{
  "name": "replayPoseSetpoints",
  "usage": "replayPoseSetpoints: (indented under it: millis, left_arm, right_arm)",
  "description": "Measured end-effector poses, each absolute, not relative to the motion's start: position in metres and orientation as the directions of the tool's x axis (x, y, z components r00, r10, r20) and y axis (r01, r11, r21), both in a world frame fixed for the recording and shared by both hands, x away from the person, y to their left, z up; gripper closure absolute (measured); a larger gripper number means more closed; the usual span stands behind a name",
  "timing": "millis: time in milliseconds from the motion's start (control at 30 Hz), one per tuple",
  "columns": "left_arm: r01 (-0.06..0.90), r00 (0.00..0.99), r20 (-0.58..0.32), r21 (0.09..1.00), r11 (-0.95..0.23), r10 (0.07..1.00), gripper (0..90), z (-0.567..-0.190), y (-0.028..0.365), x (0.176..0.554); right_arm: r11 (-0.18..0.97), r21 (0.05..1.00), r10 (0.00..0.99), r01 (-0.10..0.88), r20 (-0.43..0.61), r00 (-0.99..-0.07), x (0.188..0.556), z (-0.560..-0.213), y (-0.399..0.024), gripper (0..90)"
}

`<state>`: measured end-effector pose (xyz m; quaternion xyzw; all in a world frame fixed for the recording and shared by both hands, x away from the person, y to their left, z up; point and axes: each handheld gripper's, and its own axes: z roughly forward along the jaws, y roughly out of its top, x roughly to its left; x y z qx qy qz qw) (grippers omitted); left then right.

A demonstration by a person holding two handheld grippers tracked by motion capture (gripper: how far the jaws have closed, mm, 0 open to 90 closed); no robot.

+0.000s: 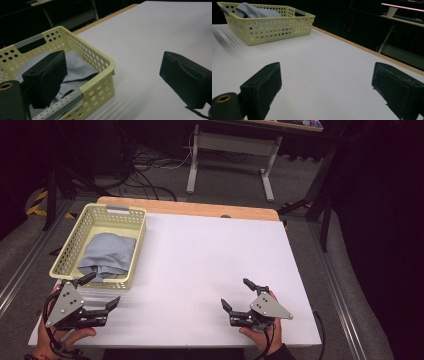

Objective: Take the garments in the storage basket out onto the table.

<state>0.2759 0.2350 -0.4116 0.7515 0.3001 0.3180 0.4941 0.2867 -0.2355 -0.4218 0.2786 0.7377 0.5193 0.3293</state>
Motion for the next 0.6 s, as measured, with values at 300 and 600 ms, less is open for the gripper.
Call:
replayPoseSetpoints:
  millis: [300,600]
  left_arm:
    - [0.191,0.602,0.167,0.919,-0.344,0.781,8.6,-0.416,0.235,0.28]
    - [0.285,0.562,0.194,0.867,-0.408,0.805,7.3,-0.391,0.242,0.306]
  right_arm:
    - [0.28,0.955,0.744,0.102,-0.149,-0.652,0.289,-0.426,-0.239,8.8]
    - [0.331,0.936,0.714,0.121,-0.164,-0.681,0.29,-0.435,-0.233,8.8]
